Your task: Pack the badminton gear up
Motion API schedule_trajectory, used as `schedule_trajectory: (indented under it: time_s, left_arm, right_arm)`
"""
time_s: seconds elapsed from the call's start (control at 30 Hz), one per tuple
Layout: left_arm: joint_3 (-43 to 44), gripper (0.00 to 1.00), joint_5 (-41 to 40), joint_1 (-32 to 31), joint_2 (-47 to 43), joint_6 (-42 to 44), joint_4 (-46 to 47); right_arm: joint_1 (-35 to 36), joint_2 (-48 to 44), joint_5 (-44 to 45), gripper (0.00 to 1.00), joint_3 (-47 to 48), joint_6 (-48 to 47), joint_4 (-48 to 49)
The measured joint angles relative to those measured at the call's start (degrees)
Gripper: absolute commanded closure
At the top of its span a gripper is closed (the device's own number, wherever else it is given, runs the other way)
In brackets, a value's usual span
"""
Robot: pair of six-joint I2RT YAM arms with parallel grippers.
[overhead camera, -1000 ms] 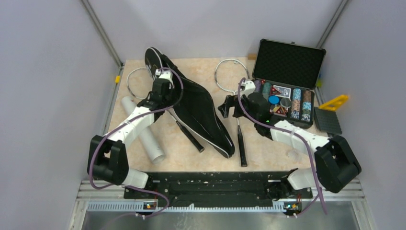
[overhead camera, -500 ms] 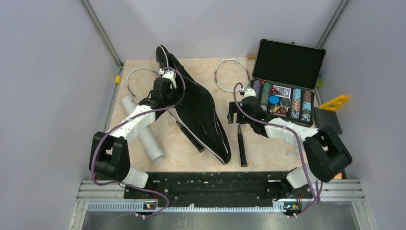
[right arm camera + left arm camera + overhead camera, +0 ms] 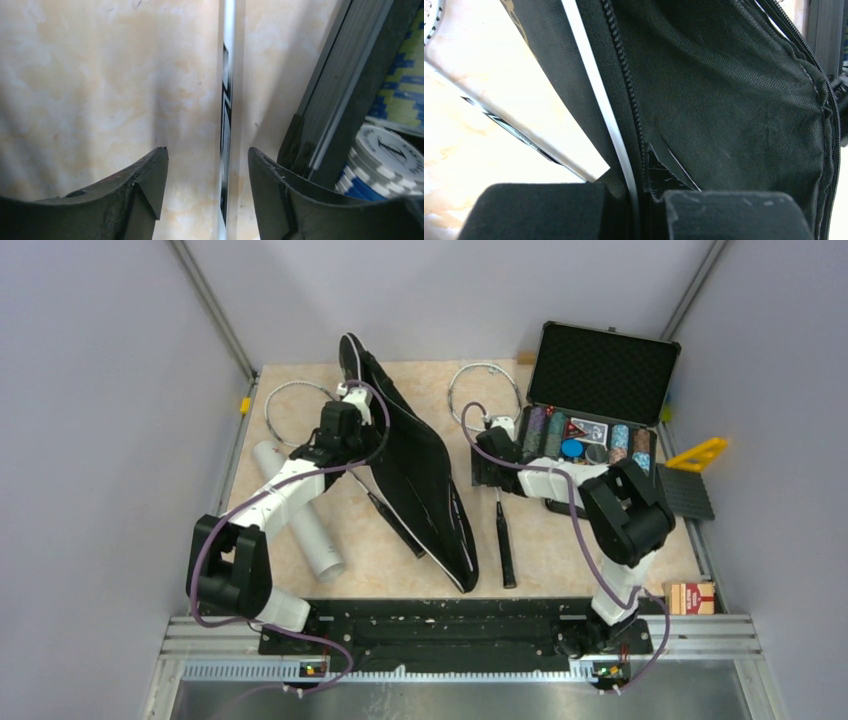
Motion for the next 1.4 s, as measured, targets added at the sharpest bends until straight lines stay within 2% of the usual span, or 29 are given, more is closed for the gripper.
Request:
schedule_trajectory:
  time_s: [0.33,0.47,0.67,0.93,1.2,1.4]
  left_arm:
    - [0.0,1.0,2.6,0.0,0.0,-0.4,0.3]
    - [0.1,1.0,2.9,0.0,0.2,-1.1,0.4]
    - [0.6,1.0,2.5,0.0,0.5,-1.2,0.2]
    - [8.1,1.0,-0.5,0.0,6.3,0.0,-2.5]
    - [19.6,1.0,-2.8,0.3,13.7,2.1,-7.5]
    - [26.7,1.0,-3.3,1.4,18.5,3.6,-11.1]
  right_arm:
    - [-0.4,5.3,4.6,0.52,5.0,1.5,0.2]
    - [-0.9,6.5,5.2,0.65,5.6,1.7,2.2]
    - [-2.4,8.5,5.9,1.0,7.3,2.1,4.8]
    - [-2.5,6.4,6.1,1.0,6.6,-5.4,4.2]
    - [-2.5,-10.2,6.9,1.0,3.2,-15.7,6.3]
    - [0.2,-18.7,10.7,1.0,1.1,-22.8,8.7]
